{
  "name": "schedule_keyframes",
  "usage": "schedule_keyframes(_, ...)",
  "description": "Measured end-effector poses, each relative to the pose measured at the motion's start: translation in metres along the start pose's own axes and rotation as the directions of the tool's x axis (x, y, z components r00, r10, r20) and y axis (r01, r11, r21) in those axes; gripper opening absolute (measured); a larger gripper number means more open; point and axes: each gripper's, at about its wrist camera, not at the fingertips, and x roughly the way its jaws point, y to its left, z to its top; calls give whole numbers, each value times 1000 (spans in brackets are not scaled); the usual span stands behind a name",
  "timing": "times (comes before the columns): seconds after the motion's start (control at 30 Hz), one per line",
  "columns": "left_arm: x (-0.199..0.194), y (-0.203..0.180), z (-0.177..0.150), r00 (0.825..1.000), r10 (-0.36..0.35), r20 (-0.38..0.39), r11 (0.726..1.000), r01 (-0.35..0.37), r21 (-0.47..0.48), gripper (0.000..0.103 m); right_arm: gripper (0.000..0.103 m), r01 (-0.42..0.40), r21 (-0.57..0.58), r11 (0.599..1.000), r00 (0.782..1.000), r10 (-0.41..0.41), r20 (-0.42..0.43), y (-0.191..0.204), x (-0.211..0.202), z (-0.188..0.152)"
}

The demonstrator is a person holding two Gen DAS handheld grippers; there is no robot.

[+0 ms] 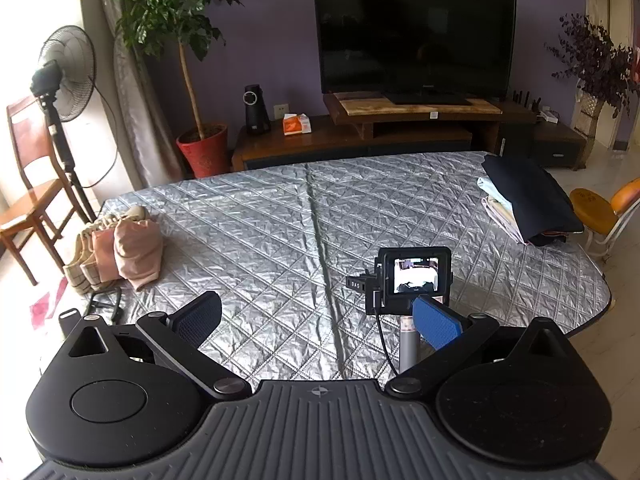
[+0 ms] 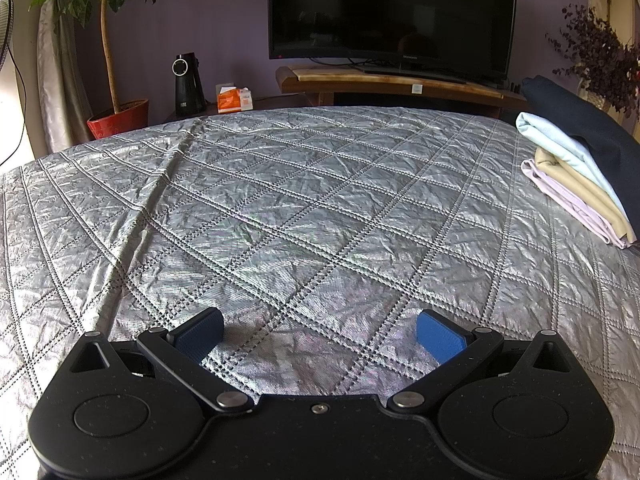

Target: Fold clothes

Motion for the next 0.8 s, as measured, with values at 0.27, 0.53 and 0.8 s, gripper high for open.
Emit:
schedule_keyframes(0.27, 2, 0, 0, 1000, 0, -6, 1000, 0, -1, 103, 102, 0, 0, 1000, 1000, 0, 0, 0, 0, 0)
schedule_keyframes(0.53, 3, -1, 0, 1000, 0, -8, 1000, 0, 0, 103, 102, 0, 0, 1000, 1000, 0, 0, 0, 0, 0)
schedule_keyframes(0.8, 4, -1, -1, 1000, -7, -13, 1000, 7, 2, 103, 102, 0, 0, 1000, 1000, 0, 0, 0, 0, 0)
